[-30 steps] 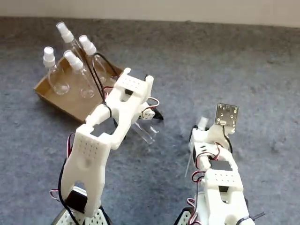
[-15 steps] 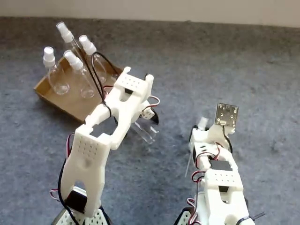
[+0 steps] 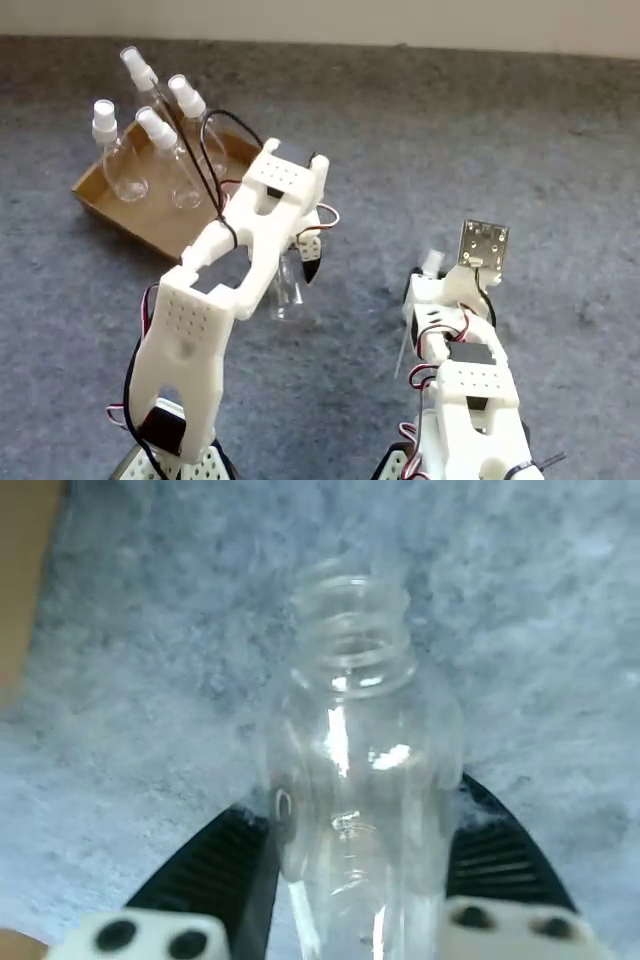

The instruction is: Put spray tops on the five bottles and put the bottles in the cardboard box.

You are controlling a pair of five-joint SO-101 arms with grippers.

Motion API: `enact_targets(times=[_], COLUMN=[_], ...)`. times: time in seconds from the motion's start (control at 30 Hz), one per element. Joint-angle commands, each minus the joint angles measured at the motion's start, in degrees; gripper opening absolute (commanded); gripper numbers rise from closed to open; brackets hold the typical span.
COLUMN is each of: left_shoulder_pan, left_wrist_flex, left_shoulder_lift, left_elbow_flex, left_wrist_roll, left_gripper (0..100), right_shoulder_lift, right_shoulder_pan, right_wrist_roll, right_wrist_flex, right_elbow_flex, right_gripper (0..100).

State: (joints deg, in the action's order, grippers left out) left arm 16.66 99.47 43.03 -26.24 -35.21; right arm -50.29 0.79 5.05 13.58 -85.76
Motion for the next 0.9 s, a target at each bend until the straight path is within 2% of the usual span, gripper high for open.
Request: enact_targets(times=[0.0,0.2,0.6,0.7,0.87], left_shoulder_pan=[-0.31,-0.31,-0.31,-0.22,-0.22], left_wrist_flex=[0.97,0.97,1.05,1.05,0.79], left_shoulder_lift=[-2.59,-9.89,-37.58,-45.41,-58.68], left_elbow_flex=[-0.84,-0.31,-0.04,4.79,20.35], left_wrist_roll=[10.29,21.01,27.60,28.66,30.59], left_gripper=[7,7,7,7,7], right_shoulder_lift=[-0.84,-0.84,-0.84,-0.84,-0.84], right_shoulder_pan=[-0.66,-0.66,-0.66,-0.66,-0.66], right_wrist_roll=[0.09,0.09,0.09,0.09,0.09], right_wrist_flex=[-1.36,-1.36,-1.45,-1.45,-1.01], right_elbow_flex=[0.66,0.66,0.66,0.66,0.92], right_gripper=[1.3,1.3,1.3,1.3,1.3])
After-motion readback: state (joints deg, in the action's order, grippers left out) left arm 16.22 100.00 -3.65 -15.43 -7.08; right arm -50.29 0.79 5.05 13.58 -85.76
